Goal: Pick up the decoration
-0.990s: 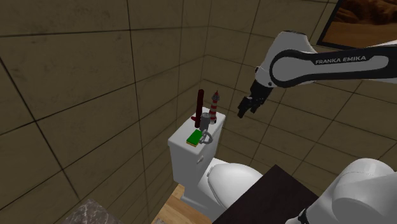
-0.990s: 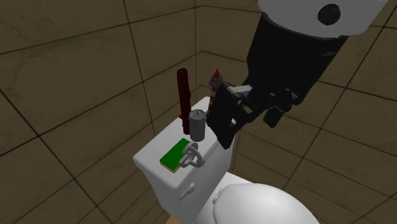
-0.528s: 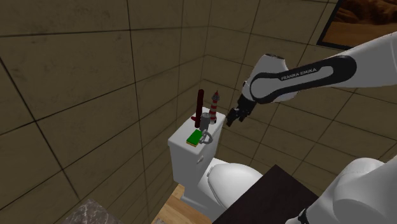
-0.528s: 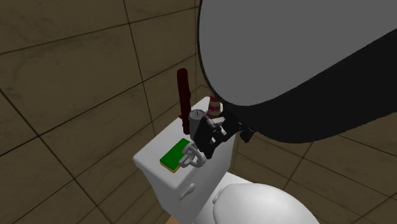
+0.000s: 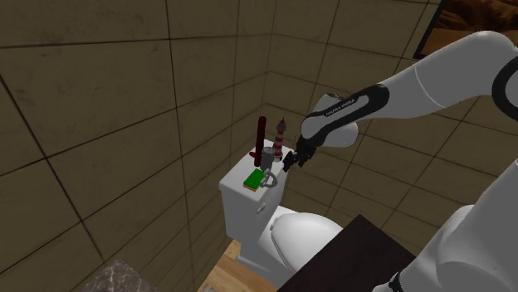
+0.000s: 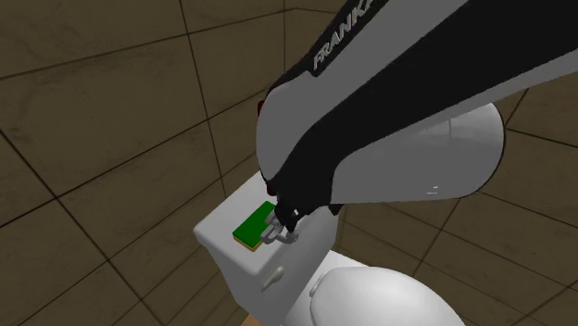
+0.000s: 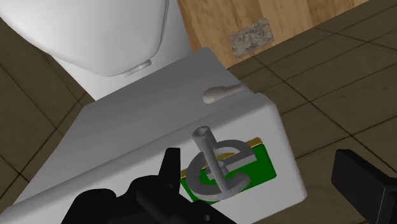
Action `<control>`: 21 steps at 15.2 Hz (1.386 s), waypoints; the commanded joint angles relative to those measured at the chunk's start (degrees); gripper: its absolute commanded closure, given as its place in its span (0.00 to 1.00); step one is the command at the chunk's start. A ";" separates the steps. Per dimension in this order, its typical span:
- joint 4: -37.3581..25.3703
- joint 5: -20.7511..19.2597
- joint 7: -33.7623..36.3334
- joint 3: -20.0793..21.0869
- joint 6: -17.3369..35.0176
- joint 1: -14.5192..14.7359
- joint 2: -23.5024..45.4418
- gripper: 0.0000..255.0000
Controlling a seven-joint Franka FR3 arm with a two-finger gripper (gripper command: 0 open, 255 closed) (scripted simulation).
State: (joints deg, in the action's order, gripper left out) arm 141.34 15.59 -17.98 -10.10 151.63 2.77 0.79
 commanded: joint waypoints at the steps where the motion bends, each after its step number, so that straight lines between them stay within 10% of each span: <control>1: -2.06 4.66 -3.77 0.32 2.96 0.02 5.20 0.00; 9: -14.66 18.43 -15.56 6.78 9.23 -5.52 24.40 0.00; 19: -18.03 22.19 -19.81 10.64 13.56 -8.63 31.86 0.00; 20: -18.08 22.21 -19.80 10.66 13.60 -8.61 31.94 1.00; 21: -18.07 22.19 -19.78 10.64 13.58 -8.60 31.92 1.00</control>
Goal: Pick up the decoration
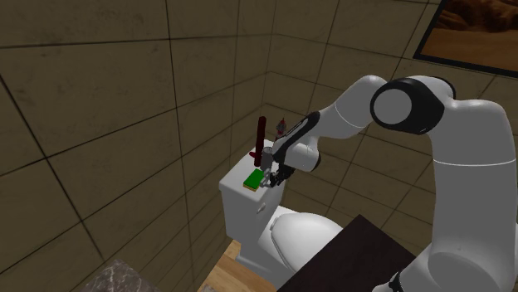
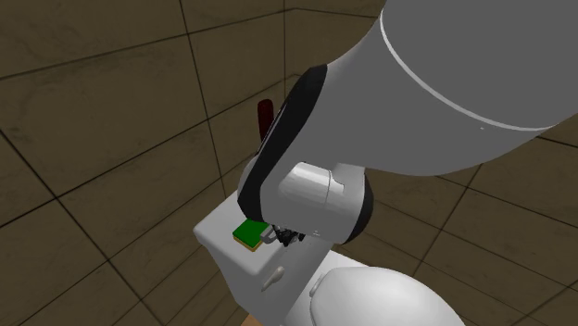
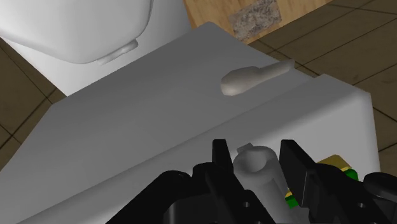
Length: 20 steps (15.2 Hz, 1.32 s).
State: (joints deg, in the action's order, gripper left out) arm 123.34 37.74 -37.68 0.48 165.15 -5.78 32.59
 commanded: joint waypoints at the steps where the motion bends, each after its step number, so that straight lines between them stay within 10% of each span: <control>1: -0.04 0.04 -0.04 0.06 0.06 -0.02 0.09 1.00; 20: 2.72 -5.14 5.67 -4.87 -6.24 3.70 -8.78 1.00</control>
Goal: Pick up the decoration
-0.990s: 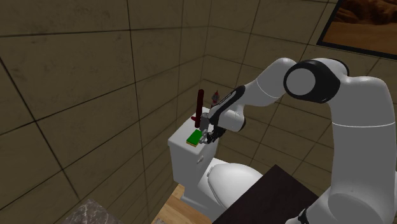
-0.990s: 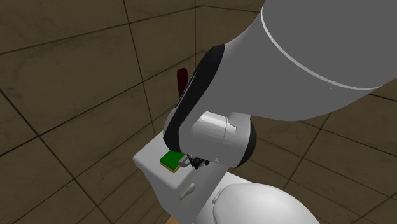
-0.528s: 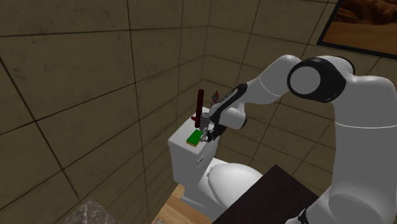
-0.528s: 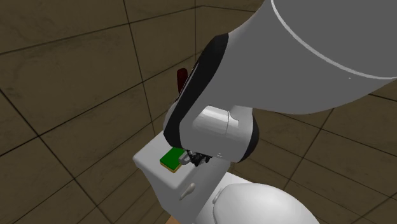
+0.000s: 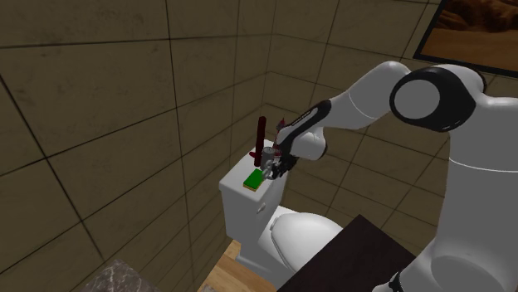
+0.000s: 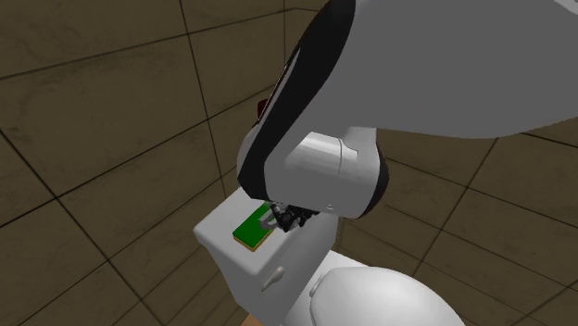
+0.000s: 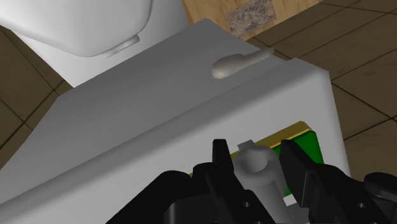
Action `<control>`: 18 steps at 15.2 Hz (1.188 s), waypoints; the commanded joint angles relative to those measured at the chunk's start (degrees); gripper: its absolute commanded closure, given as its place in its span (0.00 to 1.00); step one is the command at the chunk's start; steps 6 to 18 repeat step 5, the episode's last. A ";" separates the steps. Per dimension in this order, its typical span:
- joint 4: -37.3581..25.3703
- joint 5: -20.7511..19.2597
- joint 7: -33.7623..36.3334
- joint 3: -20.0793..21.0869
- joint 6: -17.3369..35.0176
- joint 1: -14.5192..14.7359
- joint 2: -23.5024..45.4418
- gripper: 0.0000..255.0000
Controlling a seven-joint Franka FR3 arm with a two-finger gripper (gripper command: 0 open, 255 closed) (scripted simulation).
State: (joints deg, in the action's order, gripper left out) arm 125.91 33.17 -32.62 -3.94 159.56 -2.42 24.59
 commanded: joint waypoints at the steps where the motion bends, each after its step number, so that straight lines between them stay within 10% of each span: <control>1: 0.30 -1.08 1.11 -0.84 -1.18 0.61 -1.48 1.00; 18: 0.58 -2.21 2.22 -1.61 -2.36 1.16 -2.97 1.00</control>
